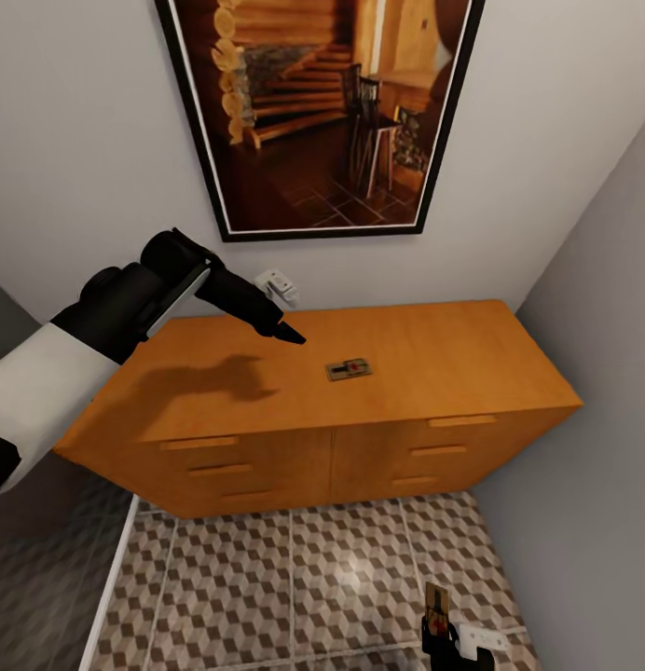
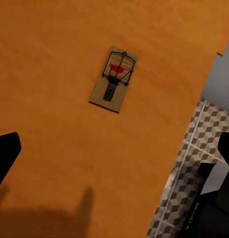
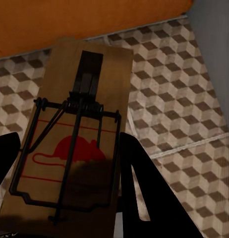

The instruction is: Take the four mousetraps from the cabinet in the bathroom and place them on the bathroom floor. Make sure all four end up on the same floor surface, and ensure that at least two of them are either under or directly next to the same bathroom sink.

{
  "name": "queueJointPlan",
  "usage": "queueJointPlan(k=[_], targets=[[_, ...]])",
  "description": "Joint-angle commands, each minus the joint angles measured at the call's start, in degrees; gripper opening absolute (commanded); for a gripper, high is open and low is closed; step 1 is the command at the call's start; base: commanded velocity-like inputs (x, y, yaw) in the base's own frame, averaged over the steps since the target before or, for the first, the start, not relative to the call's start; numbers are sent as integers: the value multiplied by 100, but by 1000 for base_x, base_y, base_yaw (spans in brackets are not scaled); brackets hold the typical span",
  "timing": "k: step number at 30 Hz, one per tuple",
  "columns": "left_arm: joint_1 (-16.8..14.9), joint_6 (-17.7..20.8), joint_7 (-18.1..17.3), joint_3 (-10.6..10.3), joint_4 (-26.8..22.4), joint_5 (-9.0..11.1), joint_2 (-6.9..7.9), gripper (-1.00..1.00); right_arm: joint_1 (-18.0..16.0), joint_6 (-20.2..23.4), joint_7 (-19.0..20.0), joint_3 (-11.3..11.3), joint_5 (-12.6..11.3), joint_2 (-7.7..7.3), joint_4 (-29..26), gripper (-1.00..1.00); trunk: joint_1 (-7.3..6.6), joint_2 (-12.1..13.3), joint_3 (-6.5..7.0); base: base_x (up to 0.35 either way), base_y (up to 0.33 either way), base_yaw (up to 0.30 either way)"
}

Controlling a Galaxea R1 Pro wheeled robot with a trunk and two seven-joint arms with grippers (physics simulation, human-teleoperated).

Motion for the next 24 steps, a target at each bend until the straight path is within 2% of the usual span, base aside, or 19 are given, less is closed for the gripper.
queueJointPlan(k=[1,5,11,24], targets=[[-10,34,14,-18,-2,39,4,100,-4,-12,-41,50,-18,2,2,-100,4,-10,-9,52,-238,0],[-10,34,14,-26,-2,37,4,100,-4,-12,-41,50,-18,1,-2,-100,4,-10,-9,20,-103,0],[-10,34,14,-150,8,38,7,100,-4,-12,-41,50,-18,-5,1,-100,4,-10,-16,3,-13,0],[-10,33,14,-171,47,39,-27,100,-4,-12,-41,50,-18,-3,3,-100,4,-10,-99,0,0,0]])
